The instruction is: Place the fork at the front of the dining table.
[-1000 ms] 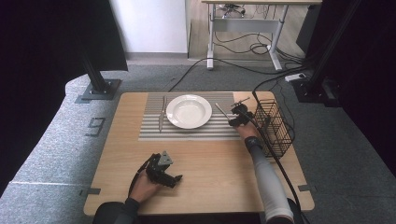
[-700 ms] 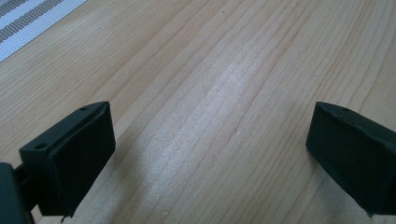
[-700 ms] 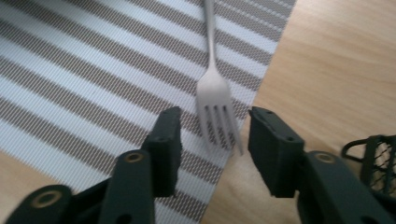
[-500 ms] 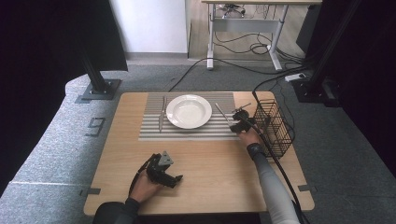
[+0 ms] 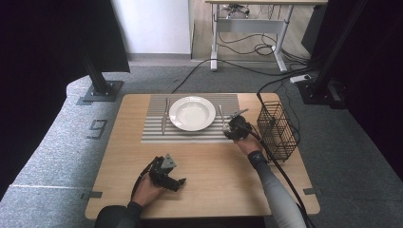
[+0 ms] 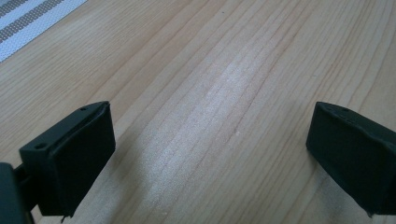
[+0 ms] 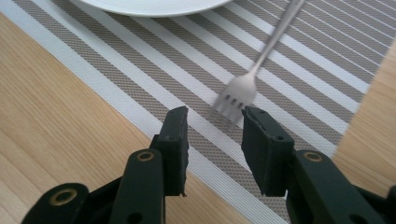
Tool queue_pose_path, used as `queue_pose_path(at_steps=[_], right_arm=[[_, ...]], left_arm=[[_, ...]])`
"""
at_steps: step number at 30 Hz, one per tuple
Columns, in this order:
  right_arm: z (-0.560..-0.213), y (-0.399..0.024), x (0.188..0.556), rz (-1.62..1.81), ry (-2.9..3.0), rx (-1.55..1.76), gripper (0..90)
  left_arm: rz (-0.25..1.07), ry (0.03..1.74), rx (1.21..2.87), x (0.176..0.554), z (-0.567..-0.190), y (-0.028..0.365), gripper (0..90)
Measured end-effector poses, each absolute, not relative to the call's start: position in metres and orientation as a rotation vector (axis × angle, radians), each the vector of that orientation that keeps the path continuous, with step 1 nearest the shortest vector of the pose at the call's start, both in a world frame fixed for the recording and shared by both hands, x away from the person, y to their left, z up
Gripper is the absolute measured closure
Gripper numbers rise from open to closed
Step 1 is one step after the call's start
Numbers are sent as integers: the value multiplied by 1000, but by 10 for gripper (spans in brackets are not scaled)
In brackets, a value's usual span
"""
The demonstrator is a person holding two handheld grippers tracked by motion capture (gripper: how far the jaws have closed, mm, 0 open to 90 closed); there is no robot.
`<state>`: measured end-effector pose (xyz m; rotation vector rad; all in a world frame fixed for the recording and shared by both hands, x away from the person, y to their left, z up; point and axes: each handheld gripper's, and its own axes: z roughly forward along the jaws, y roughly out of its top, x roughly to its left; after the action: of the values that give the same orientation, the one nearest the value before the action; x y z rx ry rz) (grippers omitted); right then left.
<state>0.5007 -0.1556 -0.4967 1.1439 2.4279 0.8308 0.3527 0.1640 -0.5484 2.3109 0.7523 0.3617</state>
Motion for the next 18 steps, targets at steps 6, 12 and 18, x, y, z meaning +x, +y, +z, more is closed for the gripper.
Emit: queue_pose_path(at_steps=[6,12,18], right_arm=[[-499,-165,503,843,2434,1177,673],[-507,-163,506,851,2471,1162,719],[-514,-150,505,900,2496,1121,780]], left_arm=[[361,752,2313,353,-548,164,9],[361,753,2313,353,-548,164,9],[360,754,2313,353,-548,164,9]])
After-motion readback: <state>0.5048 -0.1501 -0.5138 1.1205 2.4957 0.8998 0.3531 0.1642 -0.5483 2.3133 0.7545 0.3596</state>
